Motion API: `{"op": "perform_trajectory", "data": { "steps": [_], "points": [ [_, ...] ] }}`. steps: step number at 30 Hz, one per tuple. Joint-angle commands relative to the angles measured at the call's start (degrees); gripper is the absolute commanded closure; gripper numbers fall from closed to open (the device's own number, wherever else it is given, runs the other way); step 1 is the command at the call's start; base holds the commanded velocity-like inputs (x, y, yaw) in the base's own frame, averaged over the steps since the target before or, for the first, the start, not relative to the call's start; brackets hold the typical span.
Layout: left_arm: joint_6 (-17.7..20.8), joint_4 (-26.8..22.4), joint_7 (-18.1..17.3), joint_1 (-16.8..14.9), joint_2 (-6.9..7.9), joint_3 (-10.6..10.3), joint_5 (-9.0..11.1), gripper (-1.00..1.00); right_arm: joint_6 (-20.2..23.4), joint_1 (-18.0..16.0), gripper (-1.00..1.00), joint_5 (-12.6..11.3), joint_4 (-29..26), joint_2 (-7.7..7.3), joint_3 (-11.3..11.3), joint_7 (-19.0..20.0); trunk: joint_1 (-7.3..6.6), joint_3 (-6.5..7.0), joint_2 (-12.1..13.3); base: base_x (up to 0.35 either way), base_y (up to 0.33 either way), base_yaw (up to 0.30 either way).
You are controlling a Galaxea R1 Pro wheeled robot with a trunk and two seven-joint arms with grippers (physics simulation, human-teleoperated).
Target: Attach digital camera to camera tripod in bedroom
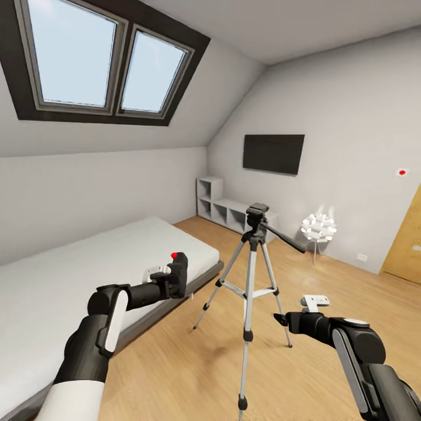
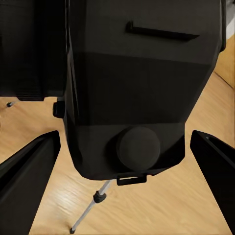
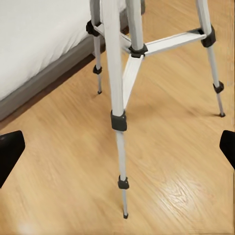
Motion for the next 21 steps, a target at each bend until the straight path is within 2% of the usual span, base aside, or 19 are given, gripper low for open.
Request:
{"op": "perform_trajectory", "data": {
  "steps": [1,16,21],
  "points": [
    [0.5,0.0,0.1,0.0,-0.05,0.2,0.9,1.00,0.3,0.0,-1.00,-0.1,0.0,0.00,0.0,0.1,0.02,-0.02,0.0,0.000,0.000,-0.262],
    [0.5,-0.1,0.2,0.0,0.07,1.1,0.6,1.00,0.2,0.0,-1.00,-0.1,0.0,0.00,0.0,0.1,0.02,-0.02,0.0,0.000,0.003,-0.263],
    [0.5,0.0,0.2,0.0,0.07,1.2,0.6,1.00,0.2,0.0,-1.00,-0.1,0.0,0.03,0.0,0.1,0.02,-0.02,0.0,0.030,0.136,-0.263]
  ]
}}
